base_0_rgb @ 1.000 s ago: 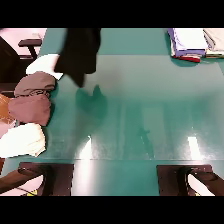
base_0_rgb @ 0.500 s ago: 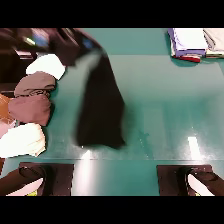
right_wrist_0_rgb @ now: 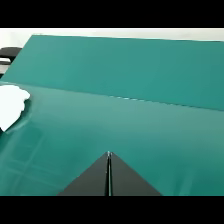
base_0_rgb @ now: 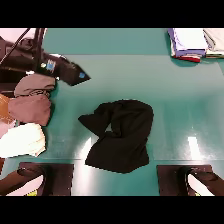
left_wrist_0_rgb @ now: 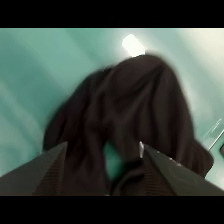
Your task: Fold the shirts.
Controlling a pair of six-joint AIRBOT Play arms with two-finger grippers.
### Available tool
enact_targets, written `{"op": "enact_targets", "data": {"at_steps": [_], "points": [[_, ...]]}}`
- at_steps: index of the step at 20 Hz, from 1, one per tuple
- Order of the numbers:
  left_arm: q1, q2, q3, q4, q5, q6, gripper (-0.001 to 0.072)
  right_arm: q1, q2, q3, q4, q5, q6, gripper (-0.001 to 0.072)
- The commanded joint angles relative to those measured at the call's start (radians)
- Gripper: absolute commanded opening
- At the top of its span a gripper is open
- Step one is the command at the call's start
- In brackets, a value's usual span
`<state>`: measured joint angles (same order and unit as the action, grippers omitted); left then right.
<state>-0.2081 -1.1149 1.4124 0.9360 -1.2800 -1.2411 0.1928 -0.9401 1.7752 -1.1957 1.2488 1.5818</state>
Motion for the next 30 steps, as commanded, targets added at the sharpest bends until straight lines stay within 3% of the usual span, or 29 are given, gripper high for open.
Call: {"op": "enact_targets", "data": {"at_steps": [1,4,7,11,19,24,25,27,28,30], "points": [[0.109,0.044,-0.237,0.006,0.022,-0.016,0.0533,0.001,0.001,0.0,0.0,0.012,0.001,0.0017],[0.121,0.037,-0.456,0.003,0.173,-0.013,0.0534,0.001,0.001,0.0,0.001,0.013,0.002,0.0017],[0.121,-0.045,-0.507,-0.025,0.233,0.04,0.0534,0.001,-0.002,-0.003,0.0,0.014,0.002,0.0017],[0.103,-0.173,-0.466,-0.231,0.278,0.2,0.0534,0.001,-0.001,-0.052,0.001,0.019,0.011,0.0017],[-0.044,-0.447,-0.288,-0.229,0.331,0.2,0.0533,0.001,-0.001,-0.193,0.001,0.016,0.011,0.0017],[-0.099,-0.514,-0.213,-0.188,0.341,0.167,0.0531,0.001,-0.001,-0.224,0.001,0.019,0.011,0.0017],[-0.099,-0.514,-0.212,-0.172,0.348,0.163,0.0481,0.001,-0.001,-0.224,0.001,0.019,0.011,0.0017],[-0.089,-0.513,-0.208,-0.173,0.348,0.164,0.0148,0.001,-0.001,-0.224,0.001,0.019,0.011,0.0017],[-0.082,-0.513,-0.199,-0.172,0.345,0.166,0.0018,0.001,-0.001,-0.224,0.001,0.023,0.011,0.0017],[-0.048,-0.512,-0.147,-0.172,0.28,0.153,0.0019,0.001,-0.002,-0.224,0.0,0.056,0.011,0.0017]]}}
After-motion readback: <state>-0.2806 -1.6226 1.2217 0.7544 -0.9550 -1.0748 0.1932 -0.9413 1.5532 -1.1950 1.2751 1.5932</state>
